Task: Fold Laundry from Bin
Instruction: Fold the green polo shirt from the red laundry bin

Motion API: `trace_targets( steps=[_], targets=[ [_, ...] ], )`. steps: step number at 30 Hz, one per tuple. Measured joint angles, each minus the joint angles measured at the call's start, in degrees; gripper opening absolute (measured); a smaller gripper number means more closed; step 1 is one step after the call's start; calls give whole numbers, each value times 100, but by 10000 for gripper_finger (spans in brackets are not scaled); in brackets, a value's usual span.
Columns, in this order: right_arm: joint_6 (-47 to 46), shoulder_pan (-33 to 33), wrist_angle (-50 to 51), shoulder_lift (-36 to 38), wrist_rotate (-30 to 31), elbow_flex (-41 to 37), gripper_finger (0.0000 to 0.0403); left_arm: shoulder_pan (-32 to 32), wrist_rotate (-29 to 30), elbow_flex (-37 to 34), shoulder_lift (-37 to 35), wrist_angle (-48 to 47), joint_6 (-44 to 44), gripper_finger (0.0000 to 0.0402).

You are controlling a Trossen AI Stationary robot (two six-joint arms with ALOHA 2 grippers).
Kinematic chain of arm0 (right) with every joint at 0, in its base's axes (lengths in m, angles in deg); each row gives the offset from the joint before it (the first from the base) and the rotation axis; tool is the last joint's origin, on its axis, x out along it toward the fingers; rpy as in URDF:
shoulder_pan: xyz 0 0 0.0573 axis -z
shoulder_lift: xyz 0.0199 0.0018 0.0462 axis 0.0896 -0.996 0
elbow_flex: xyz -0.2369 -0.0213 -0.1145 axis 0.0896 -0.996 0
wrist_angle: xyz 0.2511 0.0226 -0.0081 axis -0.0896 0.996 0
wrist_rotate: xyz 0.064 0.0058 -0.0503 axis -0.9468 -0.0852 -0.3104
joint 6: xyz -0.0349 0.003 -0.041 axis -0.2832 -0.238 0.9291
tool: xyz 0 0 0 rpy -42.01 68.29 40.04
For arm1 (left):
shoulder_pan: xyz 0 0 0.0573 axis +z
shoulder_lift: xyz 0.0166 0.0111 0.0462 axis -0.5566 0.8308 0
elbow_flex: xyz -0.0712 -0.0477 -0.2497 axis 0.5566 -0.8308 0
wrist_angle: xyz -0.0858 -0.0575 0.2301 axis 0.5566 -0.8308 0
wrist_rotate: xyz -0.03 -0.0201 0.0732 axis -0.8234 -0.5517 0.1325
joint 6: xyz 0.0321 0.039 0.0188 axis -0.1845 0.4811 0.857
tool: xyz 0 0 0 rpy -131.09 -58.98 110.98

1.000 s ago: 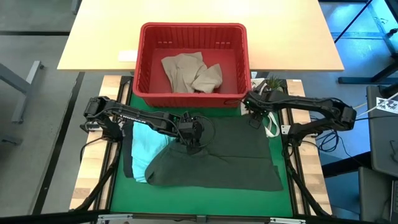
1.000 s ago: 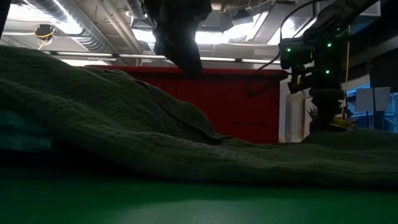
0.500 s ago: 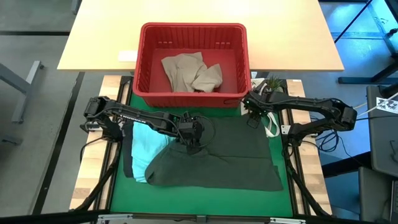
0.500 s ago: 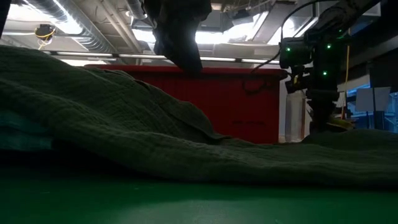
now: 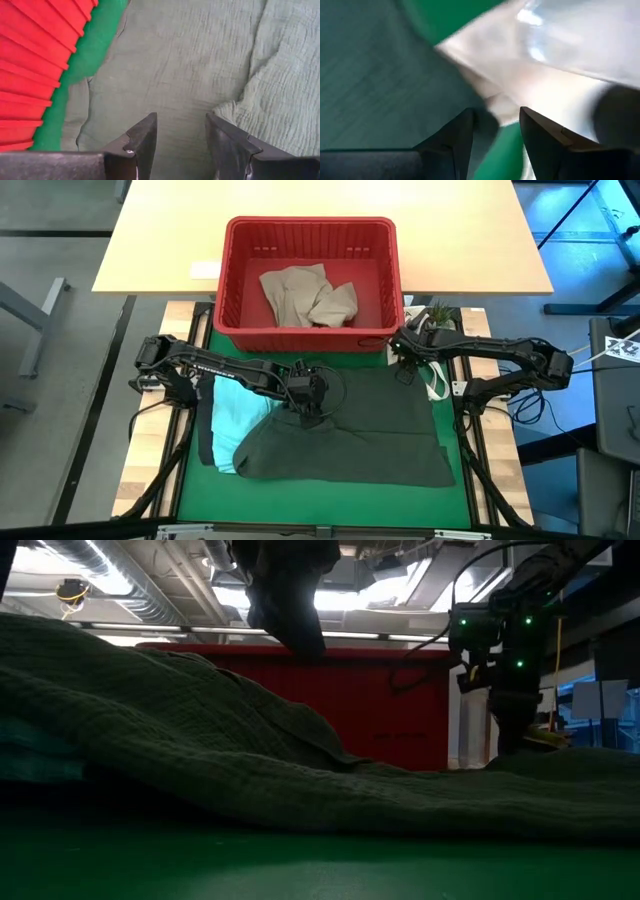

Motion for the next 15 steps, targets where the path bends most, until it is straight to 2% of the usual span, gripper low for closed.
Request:
trace_targets(
  steps=[2,6,15],
  targets=[
    [-114,0,-74,0,58,-49,161,-2,-1,0,0,0,-6,159],
    [-154,0,-202,-5,-515,-236,161,-17,-2,0,0,1,-18,159],
    [-292,7,-285,-11,-394,-399,158,-42,-2,0,0,1,-18,159]
  ],
)
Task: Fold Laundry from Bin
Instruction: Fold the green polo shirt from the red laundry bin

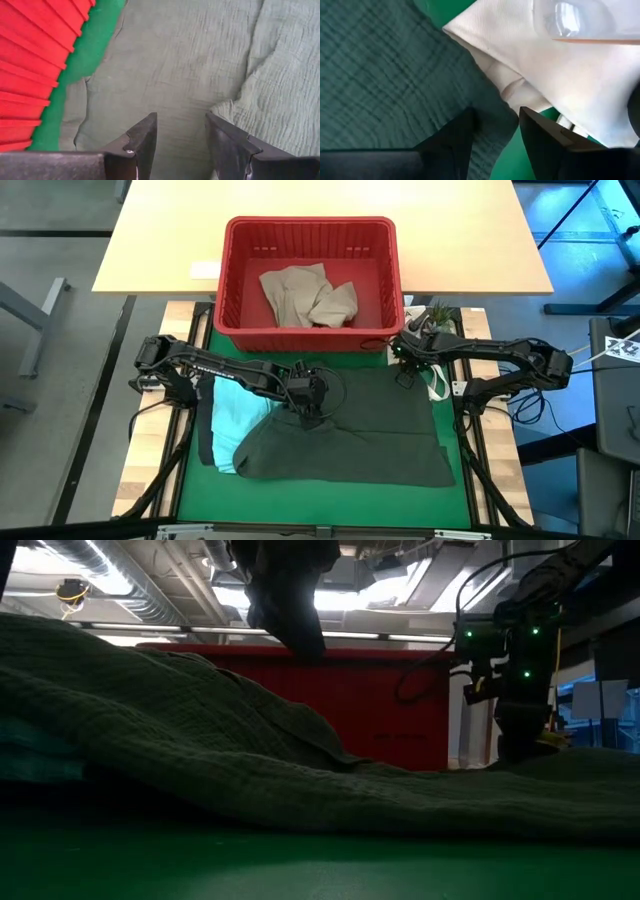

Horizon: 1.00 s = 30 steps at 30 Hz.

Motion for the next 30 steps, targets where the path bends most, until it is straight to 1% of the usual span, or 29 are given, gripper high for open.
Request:
trace_targets(
  steps=[2,4,6,10,11,16,21,26,30],
  targets=[
    [4,0,0,0,-4,0,146,4,2,0,0,0,0,159],
    [4,0,0,0,-9,0,124,4,2,0,0,-1,0,159],
    [9,-2,0,2,-15,0,94,2,0,0,0,0,0,159],
    [17,-2,0,7,-104,4,19,4,2,0,0,0,0,159],
    [21,-2,2,20,-120,4,11,4,2,0,0,0,0,159],
    [19,-2,2,147,-256,4,27,4,2,0,0,0,0,159],
    [21,-4,-4,496,-313,4,7,4,2,0,0,0,0,159],
    [-103,-6,-55,1023,-864,4,13,4,3,0,0,0,0,159],
    [-331,-9,71,1350,-1565,13,7,7,4,0,0,0,1,159]
  ],
)
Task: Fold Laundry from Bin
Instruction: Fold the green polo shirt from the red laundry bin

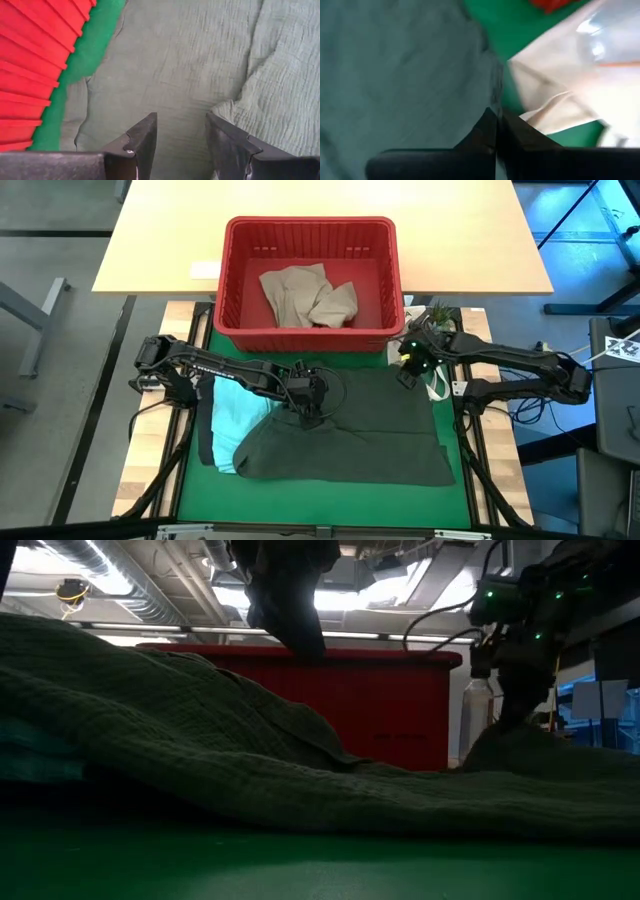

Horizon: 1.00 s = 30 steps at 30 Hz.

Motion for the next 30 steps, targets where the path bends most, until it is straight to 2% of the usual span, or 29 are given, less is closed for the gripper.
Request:
trace_targets(
  steps=[6,11,15,19,23,30],
  targets=[
    [-369,-4,222,403,-909,-2,8,1,0,0,0,0,183,159],
    [-648,-436,242,731,-1092,-2,3,2,54,0,0,2,189,159],
    [-1089,-1063,211,936,-1055,-2,6,2,86,0,0,4,190,159],
    [-1638,-1778,143,1072,-753,-2,6,2,100,0,0,7,209,159],
    [-2164,-2510,142,1085,-444,-2,7,-8,190,0,0,101,708,159],
    [-2961,-3723,-194,1083,-48,-2,7,-17,210,2,0,789,1486,159]
  ],
)
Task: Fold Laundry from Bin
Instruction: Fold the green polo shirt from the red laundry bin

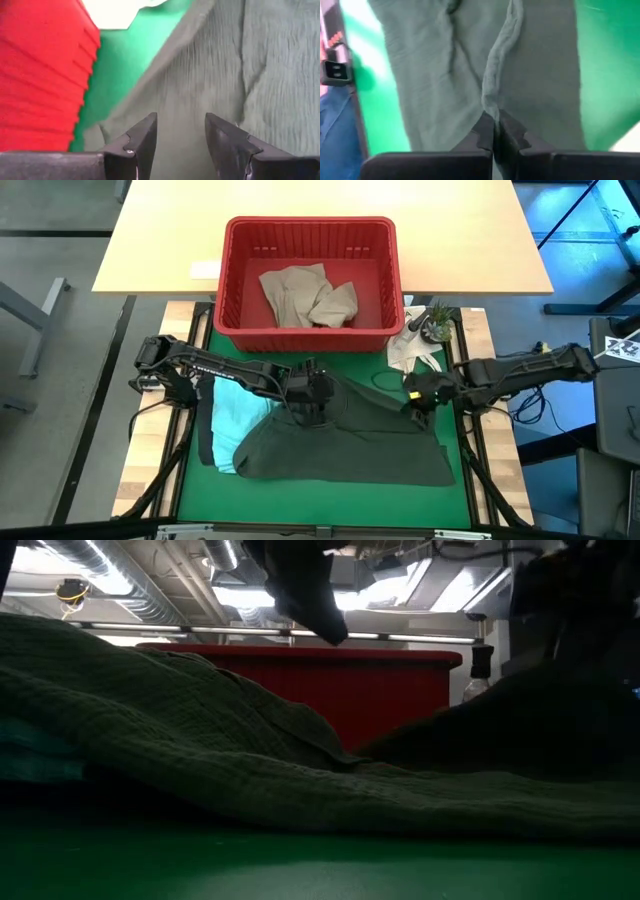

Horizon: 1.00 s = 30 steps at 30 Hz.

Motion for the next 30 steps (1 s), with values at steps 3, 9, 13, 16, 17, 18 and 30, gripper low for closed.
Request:
trace_targets(
  steps=[3,9,13,16,17,18,30],
  targets=[
    [-293,-417,-131,0,206,0,7,2,8,0,0,179,365,159],
    [-697,-1005,-164,-17,644,0,7,39,4,4,60,280,1026,159],
    [-793,-1249,-352,-17,771,0,7,154,16,7,238,363,1388,159],
    [-828,-1390,-477,-23,777,0,7,252,7,7,436,397,1666,159],
    [-877,-1423,-484,-28,794,0,7,293,2,7,492,421,1735,159],
    [-913,-1446,-481,-28,826,0,7,341,3,7,539,431,1797,159],
    [-944,-1462,-565,-76,830,-2,7,1111,-359,6,723,528,2096,138]
  ],
)
